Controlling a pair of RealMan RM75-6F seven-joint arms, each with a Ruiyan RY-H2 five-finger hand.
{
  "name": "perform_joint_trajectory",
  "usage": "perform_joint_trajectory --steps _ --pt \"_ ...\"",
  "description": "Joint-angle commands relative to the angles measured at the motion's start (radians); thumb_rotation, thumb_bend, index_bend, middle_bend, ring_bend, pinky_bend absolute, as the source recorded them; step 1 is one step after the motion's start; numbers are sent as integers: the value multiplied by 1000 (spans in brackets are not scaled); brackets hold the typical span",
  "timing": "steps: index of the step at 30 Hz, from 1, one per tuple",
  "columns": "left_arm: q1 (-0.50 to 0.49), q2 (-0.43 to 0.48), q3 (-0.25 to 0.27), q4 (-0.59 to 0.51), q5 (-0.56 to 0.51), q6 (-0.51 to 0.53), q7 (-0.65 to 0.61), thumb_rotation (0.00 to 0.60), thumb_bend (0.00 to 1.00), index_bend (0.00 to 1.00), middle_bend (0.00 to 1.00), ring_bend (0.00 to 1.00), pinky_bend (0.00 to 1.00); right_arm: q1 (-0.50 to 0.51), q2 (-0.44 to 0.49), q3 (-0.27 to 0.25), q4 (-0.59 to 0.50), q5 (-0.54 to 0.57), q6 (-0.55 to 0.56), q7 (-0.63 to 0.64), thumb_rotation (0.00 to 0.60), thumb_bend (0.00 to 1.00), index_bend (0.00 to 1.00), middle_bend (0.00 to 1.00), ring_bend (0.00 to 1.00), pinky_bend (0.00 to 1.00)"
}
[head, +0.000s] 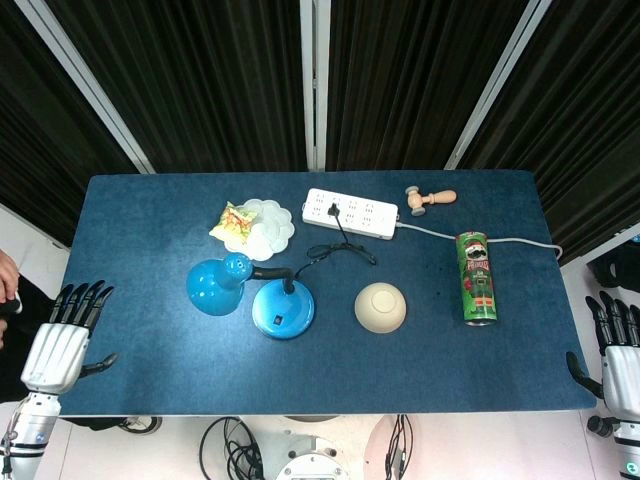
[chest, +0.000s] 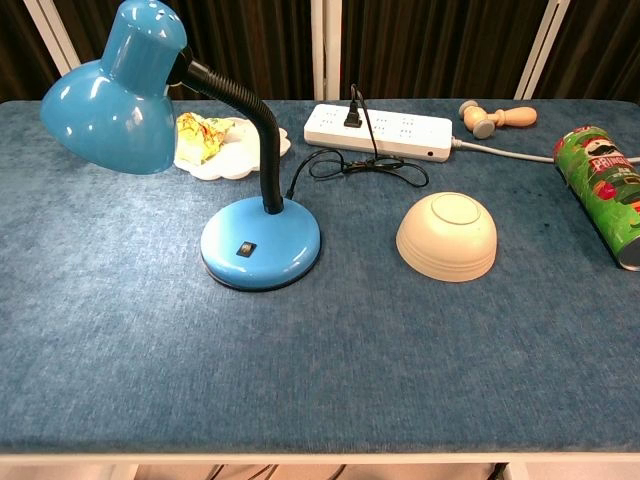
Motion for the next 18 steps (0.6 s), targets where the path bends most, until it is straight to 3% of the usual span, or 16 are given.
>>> perform_joint_trajectory --steps 1,18 --pt "1 1 1 -1 -1 0 -2 600 36 41 0 0 0 0 1 1 0 1 0 2 600 280 0 0 0 0" --pt "-5 -14 26 4 9 -36 11 600 36 40 0 0 0 4 8 4 -1 -4 -3 24 600 280 0 0 0 0"
